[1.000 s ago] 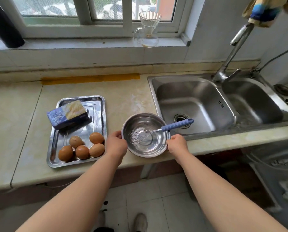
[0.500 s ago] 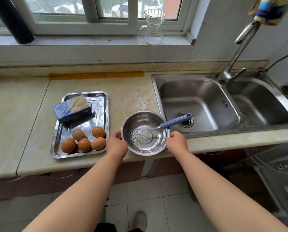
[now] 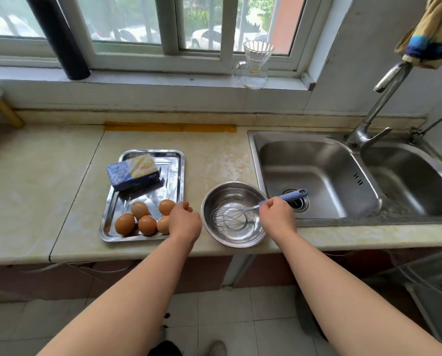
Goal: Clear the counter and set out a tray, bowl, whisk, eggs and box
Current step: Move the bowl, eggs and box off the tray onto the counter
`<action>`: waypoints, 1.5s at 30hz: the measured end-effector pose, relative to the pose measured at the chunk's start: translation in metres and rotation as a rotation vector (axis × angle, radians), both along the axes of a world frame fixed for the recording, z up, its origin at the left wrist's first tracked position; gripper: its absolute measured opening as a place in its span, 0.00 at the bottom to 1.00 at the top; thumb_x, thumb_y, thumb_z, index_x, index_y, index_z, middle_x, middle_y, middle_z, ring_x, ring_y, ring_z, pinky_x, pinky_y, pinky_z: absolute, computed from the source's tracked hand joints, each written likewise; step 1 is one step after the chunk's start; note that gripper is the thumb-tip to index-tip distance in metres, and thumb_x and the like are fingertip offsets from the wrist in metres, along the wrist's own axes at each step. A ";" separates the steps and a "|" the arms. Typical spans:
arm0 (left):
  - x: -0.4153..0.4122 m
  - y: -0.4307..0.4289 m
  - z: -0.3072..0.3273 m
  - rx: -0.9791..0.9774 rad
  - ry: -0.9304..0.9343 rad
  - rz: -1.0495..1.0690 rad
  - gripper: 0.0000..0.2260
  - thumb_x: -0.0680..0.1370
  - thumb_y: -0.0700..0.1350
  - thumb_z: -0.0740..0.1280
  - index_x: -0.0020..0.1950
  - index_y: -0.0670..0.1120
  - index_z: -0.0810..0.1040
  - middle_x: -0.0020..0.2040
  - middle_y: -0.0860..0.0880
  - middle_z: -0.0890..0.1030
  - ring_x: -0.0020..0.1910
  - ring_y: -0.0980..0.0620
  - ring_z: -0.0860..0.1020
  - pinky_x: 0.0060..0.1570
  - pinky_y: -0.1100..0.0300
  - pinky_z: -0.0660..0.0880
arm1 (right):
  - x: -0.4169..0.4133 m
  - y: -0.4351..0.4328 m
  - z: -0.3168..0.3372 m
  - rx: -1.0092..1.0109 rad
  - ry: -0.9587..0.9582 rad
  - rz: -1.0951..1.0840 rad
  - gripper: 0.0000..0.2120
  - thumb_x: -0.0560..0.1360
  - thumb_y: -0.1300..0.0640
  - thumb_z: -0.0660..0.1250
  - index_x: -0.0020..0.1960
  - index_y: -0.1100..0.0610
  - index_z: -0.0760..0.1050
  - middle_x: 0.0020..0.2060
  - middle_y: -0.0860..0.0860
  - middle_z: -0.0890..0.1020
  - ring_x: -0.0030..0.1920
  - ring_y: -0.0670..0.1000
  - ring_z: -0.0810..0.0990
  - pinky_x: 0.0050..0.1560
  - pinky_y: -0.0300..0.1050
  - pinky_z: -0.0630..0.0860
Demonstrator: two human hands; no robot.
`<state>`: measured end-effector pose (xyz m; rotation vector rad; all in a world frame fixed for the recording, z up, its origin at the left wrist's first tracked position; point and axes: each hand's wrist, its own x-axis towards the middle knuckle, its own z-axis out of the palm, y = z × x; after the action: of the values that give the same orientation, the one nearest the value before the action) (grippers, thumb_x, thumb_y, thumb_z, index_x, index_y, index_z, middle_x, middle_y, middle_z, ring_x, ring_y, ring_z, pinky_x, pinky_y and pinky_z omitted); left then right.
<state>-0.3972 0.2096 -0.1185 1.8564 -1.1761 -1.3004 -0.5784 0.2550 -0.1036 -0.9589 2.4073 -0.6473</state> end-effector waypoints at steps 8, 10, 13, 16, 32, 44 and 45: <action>0.081 -0.026 0.013 -0.047 -0.191 0.022 0.18 0.76 0.38 0.63 0.66 0.45 0.74 0.61 0.48 0.78 0.60 0.46 0.76 0.56 0.62 0.68 | 0.077 -0.048 0.005 -0.089 -0.154 0.317 0.13 0.74 0.62 0.62 0.56 0.55 0.78 0.51 0.52 0.82 0.52 0.54 0.79 0.54 0.43 0.74; 0.103 -0.030 0.012 -0.018 -0.226 0.008 0.18 0.73 0.37 0.65 0.62 0.47 0.77 0.54 0.49 0.80 0.55 0.46 0.78 0.54 0.60 0.71 | 0.095 -0.055 0.001 -0.077 -0.182 0.394 0.14 0.72 0.63 0.63 0.56 0.55 0.79 0.47 0.51 0.80 0.48 0.51 0.78 0.48 0.40 0.72; 0.132 -0.036 0.006 0.039 -0.273 0.031 0.19 0.69 0.39 0.68 0.59 0.51 0.78 0.56 0.46 0.80 0.58 0.44 0.76 0.58 0.56 0.73 | 0.123 -0.067 -0.010 0.009 -0.205 0.496 0.17 0.71 0.63 0.64 0.58 0.54 0.78 0.50 0.52 0.78 0.51 0.52 0.78 0.50 0.40 0.74; 0.148 -0.041 -0.004 0.069 -0.339 -0.002 0.22 0.69 0.42 0.68 0.63 0.51 0.76 0.65 0.44 0.76 0.64 0.41 0.73 0.64 0.52 0.70 | 0.141 -0.075 -0.020 0.057 -0.215 0.529 0.20 0.71 0.63 0.64 0.63 0.55 0.76 0.57 0.55 0.79 0.54 0.52 0.78 0.57 0.43 0.74; 0.166 -0.078 -0.033 0.174 -0.342 -0.276 0.24 0.69 0.39 0.68 0.66 0.45 0.73 0.61 0.42 0.78 0.57 0.43 0.77 0.56 0.55 0.75 | 0.175 -0.121 -0.043 0.234 -0.032 0.532 0.25 0.72 0.56 0.67 0.69 0.51 0.70 0.65 0.53 0.76 0.63 0.56 0.75 0.62 0.47 0.73; 0.167 -0.124 -0.001 0.123 -0.214 -0.212 0.20 0.73 0.39 0.68 0.64 0.42 0.71 0.49 0.46 0.76 0.46 0.47 0.73 0.46 0.58 0.70 | 0.174 -0.137 -0.027 0.143 -0.180 0.302 0.18 0.71 0.57 0.68 0.60 0.56 0.73 0.50 0.51 0.76 0.53 0.54 0.76 0.54 0.48 0.74; 0.159 -0.130 0.002 0.106 -0.186 -0.213 0.16 0.74 0.38 0.67 0.62 0.41 0.73 0.44 0.47 0.76 0.44 0.47 0.73 0.44 0.57 0.70 | 0.167 -0.138 -0.023 0.093 -0.216 0.238 0.17 0.71 0.57 0.68 0.60 0.56 0.74 0.49 0.51 0.75 0.51 0.53 0.76 0.53 0.47 0.74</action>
<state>-0.2379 0.0797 -0.1162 2.0072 -1.4619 -1.3494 -0.4118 0.1174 -0.1266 -1.0576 2.0773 -0.5174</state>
